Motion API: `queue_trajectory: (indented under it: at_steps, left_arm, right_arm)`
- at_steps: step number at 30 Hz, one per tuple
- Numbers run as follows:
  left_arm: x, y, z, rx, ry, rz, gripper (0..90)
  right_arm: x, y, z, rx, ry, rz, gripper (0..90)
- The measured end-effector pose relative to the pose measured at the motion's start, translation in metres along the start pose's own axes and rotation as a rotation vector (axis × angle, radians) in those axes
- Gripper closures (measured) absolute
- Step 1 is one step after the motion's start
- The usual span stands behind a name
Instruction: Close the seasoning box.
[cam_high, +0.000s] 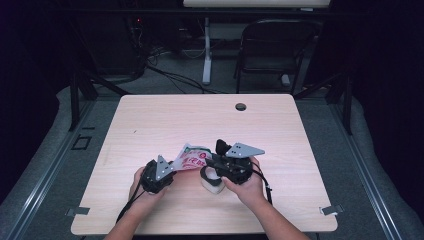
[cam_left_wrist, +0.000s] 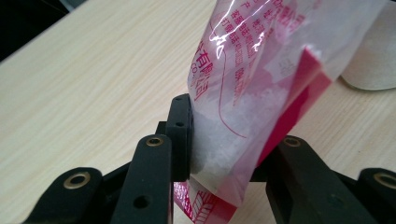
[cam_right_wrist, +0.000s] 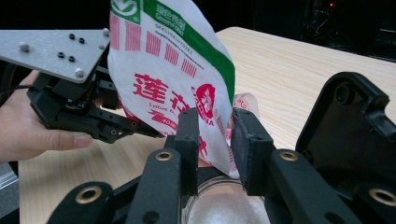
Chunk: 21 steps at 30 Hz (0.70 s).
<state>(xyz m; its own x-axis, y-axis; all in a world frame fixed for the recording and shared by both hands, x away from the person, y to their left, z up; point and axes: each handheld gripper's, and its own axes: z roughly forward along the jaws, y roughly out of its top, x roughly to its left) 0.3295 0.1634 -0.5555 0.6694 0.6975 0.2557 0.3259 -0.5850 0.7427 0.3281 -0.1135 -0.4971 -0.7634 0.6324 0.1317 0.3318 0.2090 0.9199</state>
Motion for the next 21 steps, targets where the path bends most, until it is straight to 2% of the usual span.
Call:
queue_trajectory:
  at_steps: [1,5,9,13,16,21]
  left_arm:
    - [0.003,-0.002,0.002,0.002,-0.019,-0.036,70.0]
    - [0.011,-0.005,0.002,-0.007,-0.049,-0.111,70.1]
    - [0.015,-0.007,0.000,-0.016,-0.044,-0.138,70.6]
    - [0.017,-0.007,-0.001,-0.023,-0.038,-0.147,70.9]
    - [0.023,-0.008,-0.005,-0.042,-0.033,-0.171,71.0]
    - [0.035,-0.010,-0.013,-0.057,0.001,-0.215,71.0]
  right_arm:
    - [0.000,0.000,0.000,-0.002,0.007,0.008,72.0]
    - [0.000,0.001,-0.001,-0.006,-0.001,0.009,72.0]
    - [-0.001,0.001,-0.002,-0.010,-0.006,0.014,71.7]
    - [-0.002,0.001,-0.001,-0.012,-0.004,0.021,71.7]
    - [-0.002,0.001,-0.001,-0.013,-0.004,0.019,71.3]
    - [-0.002,0.001,-0.002,-0.026,-0.004,0.027,70.3]
